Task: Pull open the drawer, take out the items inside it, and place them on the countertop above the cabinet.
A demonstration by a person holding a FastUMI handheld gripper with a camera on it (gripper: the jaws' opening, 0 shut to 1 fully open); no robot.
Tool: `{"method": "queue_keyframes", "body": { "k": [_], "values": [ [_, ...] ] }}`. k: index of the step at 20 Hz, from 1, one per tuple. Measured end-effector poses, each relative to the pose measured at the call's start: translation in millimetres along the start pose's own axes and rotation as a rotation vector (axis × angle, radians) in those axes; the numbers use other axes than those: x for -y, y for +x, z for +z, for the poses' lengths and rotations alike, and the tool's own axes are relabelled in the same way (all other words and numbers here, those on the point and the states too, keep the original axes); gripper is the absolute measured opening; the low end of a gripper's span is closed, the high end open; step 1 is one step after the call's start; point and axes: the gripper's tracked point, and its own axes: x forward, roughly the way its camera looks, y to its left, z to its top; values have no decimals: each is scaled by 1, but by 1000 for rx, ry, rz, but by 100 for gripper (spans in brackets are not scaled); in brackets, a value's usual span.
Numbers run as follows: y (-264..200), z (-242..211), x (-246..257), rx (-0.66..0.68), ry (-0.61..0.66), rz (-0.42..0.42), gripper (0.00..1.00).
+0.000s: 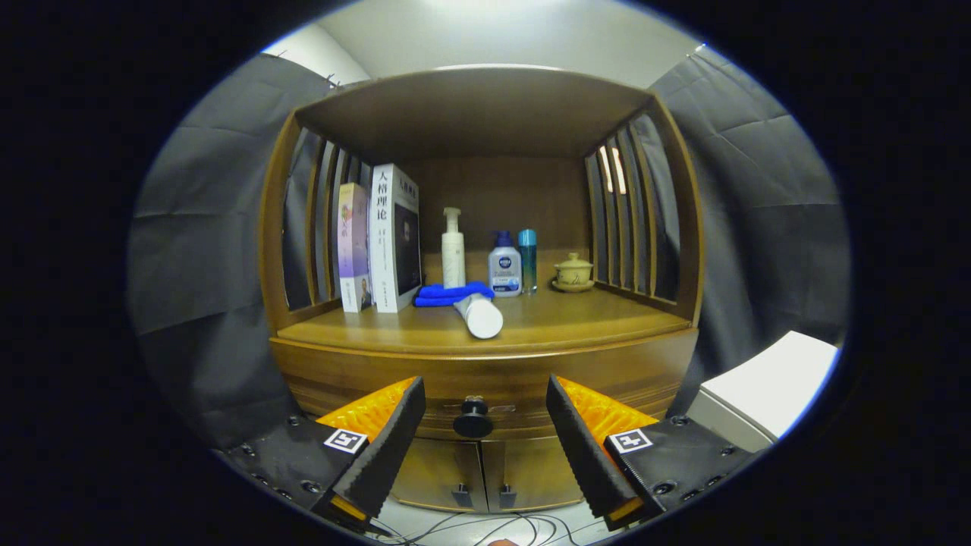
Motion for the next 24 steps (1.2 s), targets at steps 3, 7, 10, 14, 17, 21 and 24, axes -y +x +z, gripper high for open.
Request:
{"method": "queue_keyframes", "body": {
  "k": [3, 7, 10, 14, 17, 21, 24],
  "values": [
    [-29, 17, 7, 53, -16, 4, 100],
    [-56, 24, 11, 45, -1, 12, 100],
    [-71, 23, 13, 36, 59, 13, 99],
    [-81, 20, 21, 38, 47, 3, 99],
    [-83, 20, 21, 40, 39, 9, 98],
    [-85, 21, 19, 47, 43, 11, 98],
    [-85, 18, 16, 38, 42, 18, 98]
  ]
}}
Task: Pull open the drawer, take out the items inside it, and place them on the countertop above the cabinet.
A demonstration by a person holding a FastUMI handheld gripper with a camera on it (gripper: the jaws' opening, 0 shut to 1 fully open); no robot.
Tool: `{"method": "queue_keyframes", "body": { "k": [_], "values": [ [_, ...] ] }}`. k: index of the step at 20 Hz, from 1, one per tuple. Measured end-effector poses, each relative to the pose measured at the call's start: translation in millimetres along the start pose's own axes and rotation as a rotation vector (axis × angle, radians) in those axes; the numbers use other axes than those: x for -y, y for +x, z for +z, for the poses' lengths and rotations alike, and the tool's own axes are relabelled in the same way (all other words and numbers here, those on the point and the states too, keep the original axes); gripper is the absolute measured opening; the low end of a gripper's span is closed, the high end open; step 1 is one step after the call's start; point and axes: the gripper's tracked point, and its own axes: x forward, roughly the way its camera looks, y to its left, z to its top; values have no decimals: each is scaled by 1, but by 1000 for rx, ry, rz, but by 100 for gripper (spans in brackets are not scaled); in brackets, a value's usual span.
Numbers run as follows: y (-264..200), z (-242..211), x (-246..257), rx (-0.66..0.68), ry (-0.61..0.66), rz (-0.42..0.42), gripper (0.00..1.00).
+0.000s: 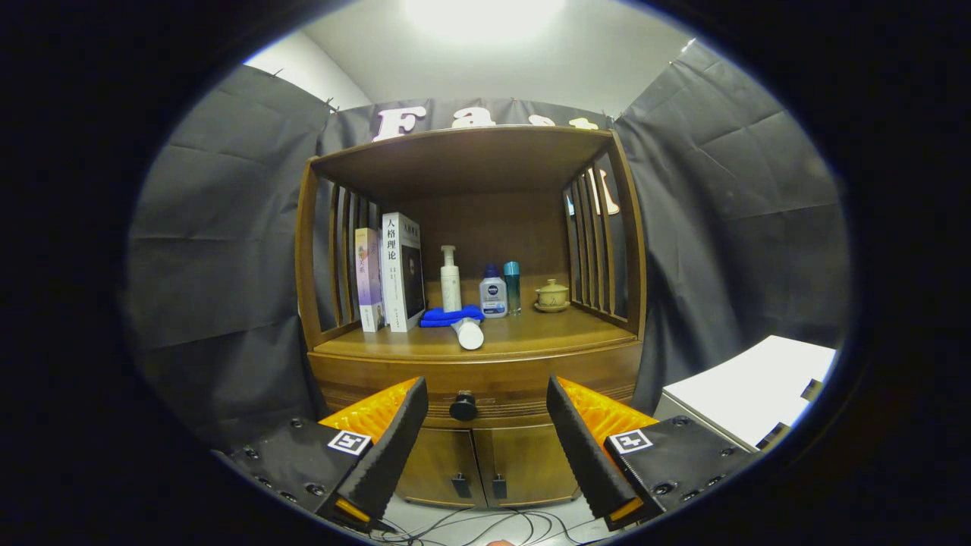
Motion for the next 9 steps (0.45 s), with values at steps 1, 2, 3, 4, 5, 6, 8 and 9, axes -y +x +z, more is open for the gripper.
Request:
{"method": "queue_keyframes", "body": {
  "k": [1, 2, 3, 4, 5, 6, 8, 9],
  "values": [
    [0, 0, 0, 1, 1, -1, 98],
    [-1, 1, 0, 5, -1, -3, 98],
    [-1, 1, 0, 9, -2, -2, 98],
    [-2, 2, -2, 11, -2, 3, 98],
    [-2, 2, -3, 13, -4, 5, 98],
    [-2, 2, -2, 14, -8, 5, 98],
    [-4, 3, -4, 18, -9, 6, 98],
    [-3, 4, -3, 24, -8, 2, 98]
  ]
}}
